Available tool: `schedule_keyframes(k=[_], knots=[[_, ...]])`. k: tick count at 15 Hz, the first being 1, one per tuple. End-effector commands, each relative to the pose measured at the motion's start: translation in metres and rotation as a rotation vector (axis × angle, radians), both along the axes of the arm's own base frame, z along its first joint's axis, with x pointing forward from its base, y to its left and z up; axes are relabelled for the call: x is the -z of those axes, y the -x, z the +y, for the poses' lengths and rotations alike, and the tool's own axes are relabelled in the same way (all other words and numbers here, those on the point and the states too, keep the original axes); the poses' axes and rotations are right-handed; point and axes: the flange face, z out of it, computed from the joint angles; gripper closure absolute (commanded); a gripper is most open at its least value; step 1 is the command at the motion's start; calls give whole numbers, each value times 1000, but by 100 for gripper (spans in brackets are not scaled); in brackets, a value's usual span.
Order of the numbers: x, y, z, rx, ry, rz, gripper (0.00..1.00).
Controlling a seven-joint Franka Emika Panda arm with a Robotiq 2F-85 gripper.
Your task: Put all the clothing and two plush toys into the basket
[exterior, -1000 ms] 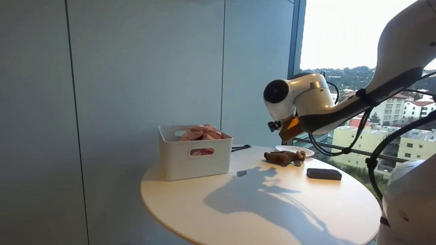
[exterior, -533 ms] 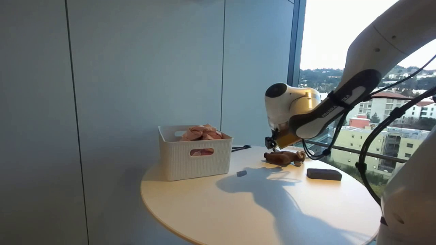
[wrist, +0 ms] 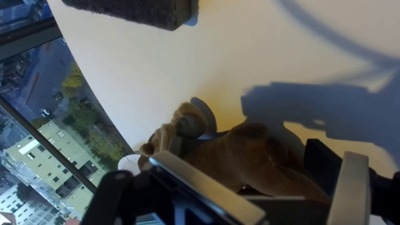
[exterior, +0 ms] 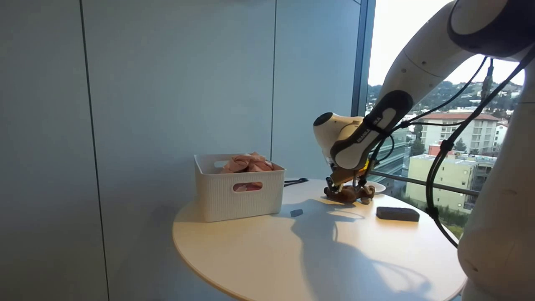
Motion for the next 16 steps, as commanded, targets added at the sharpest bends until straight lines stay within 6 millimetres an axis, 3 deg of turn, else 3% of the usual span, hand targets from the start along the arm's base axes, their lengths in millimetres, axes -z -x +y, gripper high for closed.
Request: schedule_keyframes(k=[1, 6, 7, 9, 13, 16], knots=[[7, -29, -21, -32, 0, -7, 0], [43, -53, -46, -37, -130, -18, 0], [48, -55, -52, -39, -127, -16, 25], [53, -62, -59, -51, -111, -15, 32], [52, -70, -61, -83, -95, -26, 62], [37, -72, -45, -165, -30, -63, 84]])
